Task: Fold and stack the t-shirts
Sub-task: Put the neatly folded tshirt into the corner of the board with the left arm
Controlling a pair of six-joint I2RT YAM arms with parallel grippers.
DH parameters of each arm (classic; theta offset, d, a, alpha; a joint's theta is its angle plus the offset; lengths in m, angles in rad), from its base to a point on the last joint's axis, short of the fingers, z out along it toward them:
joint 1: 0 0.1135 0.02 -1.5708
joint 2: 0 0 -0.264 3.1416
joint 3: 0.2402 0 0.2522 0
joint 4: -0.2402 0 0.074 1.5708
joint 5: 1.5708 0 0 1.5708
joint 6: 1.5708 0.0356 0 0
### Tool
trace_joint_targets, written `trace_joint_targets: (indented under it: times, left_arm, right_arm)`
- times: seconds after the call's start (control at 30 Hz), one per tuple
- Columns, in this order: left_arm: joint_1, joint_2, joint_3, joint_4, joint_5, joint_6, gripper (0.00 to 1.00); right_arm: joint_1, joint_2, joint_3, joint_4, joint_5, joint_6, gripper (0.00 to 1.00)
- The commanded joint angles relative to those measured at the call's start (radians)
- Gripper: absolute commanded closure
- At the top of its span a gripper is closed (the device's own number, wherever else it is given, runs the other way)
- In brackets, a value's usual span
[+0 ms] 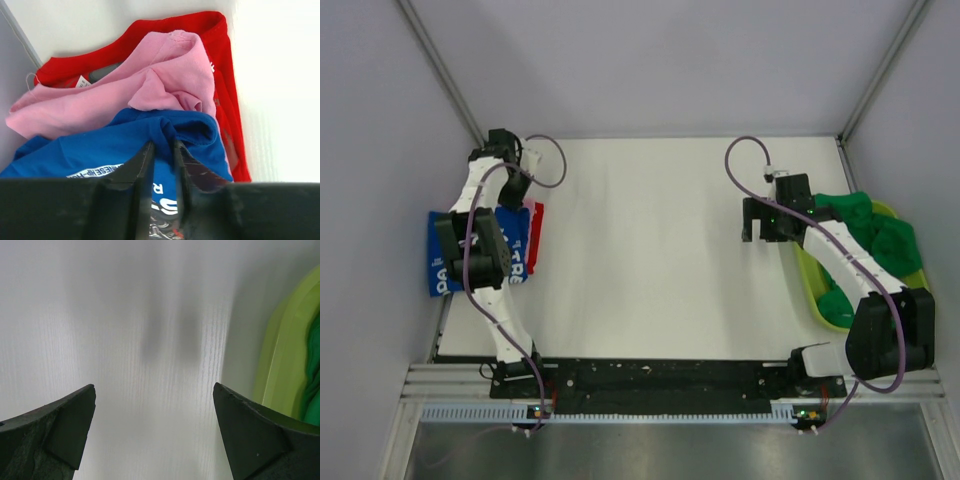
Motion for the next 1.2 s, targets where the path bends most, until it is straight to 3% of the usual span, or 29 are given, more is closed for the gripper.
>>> trace_joint_targets:
  times: [0.0, 0.03, 0.4, 0.63, 0.67, 0.73, 0.8, 0.97, 1.17]
  left_arm:
    - [-0.005, 0.005, 0.047, -0.007, 0.022, -0.023, 0.89]
    - [-0.006, -0.003, 0.045, -0.005, 0.025, -0.024, 1.00]
    - [-0.071, -0.155, 0.030, 0.041, 0.133, -0.003, 1.00]
    - [-0.088, -0.074, 0.014, 0.005, 0.100, 0.002, 1.00]
    - [-0.088, -0.055, 0.014, 0.005, 0.091, 0.003, 0.97]
    - [-0.085, -0.028, 0.017, 0.002, 0.046, 0.008, 0.74]
    - [-0.088, -0.003, 0.024, -0.005, 0.039, 0.007, 0.61]
    - [-0.086, -0.017, 0.054, -0.036, 0.077, -0.018, 0.36]
    - [-0.074, -0.190, -0.001, -0.002, 0.223, -0.013, 0.15]
  right_arm:
    - [-0.002, -0.035, 0.003, 0.012, 0.004, -0.014, 0.01]
    - [-0.002, -0.035, 0.003, 0.012, 0.006, -0.014, 0.01]
    - [-0.002, -0.031, 0.006, 0.012, 0.004, -0.014, 0.01]
    - [-0.002, -0.026, 0.007, 0.012, 0.001, -0.017, 0.01]
    - [-0.002, -0.026, 0.009, 0.012, 0.001, -0.016, 0.01]
    - [-0.002, -0.026, 0.007, 0.010, -0.001, -0.017, 0.01]
    - [-0.002, -0.027, 0.009, 0.010, -0.001, -0.016, 0.01]
    - [-0.002, -0.031, 0.004, 0.007, 0.001, -0.016, 0.01]
    - [-0.002, -0.029, 0.004, 0.008, -0.002, -0.019, 0.01]
